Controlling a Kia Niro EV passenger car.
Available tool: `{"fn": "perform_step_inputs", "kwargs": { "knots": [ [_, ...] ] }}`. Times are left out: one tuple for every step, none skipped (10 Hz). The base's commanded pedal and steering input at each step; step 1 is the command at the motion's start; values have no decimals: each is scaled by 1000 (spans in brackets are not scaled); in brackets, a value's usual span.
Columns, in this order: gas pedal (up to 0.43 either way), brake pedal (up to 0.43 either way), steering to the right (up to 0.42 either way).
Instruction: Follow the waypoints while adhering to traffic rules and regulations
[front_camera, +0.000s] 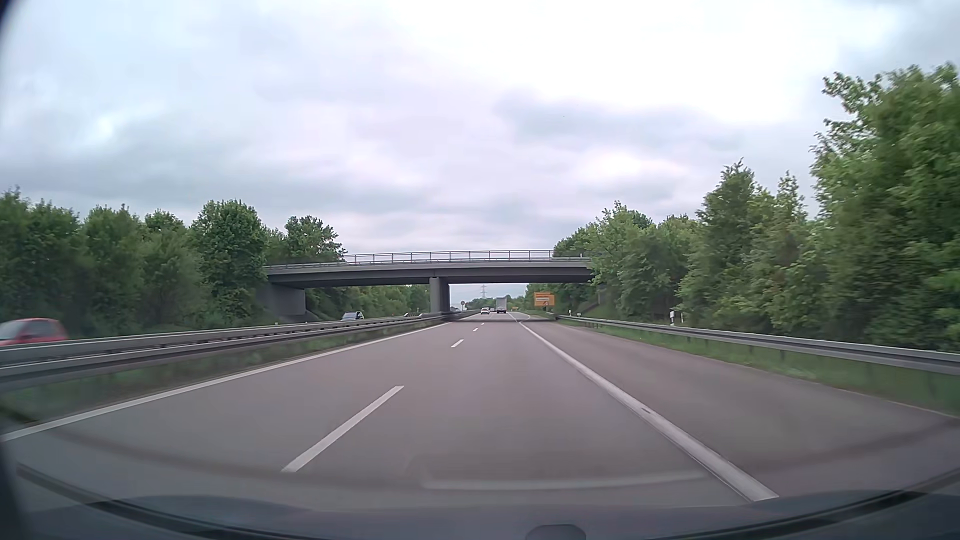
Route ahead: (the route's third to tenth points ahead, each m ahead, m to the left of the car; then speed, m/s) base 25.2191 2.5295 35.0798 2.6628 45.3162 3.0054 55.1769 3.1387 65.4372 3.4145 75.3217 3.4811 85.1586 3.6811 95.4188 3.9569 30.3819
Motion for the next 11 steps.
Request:
{"fn": "perform_step_inputs", "kwargs": {
  "knots": [
    [157, 0, -4],
    [169, 0, -4],
    [177, 0, -4],
    [177, 0, -4],
    [177, 0, -4],
    [177, 0, -4],
    [169, 0, -4],
    [169, 0, -4],
    [169, 0, -4],
    [169, 0, -4],
    [169, 0, -4]
  ]
}}
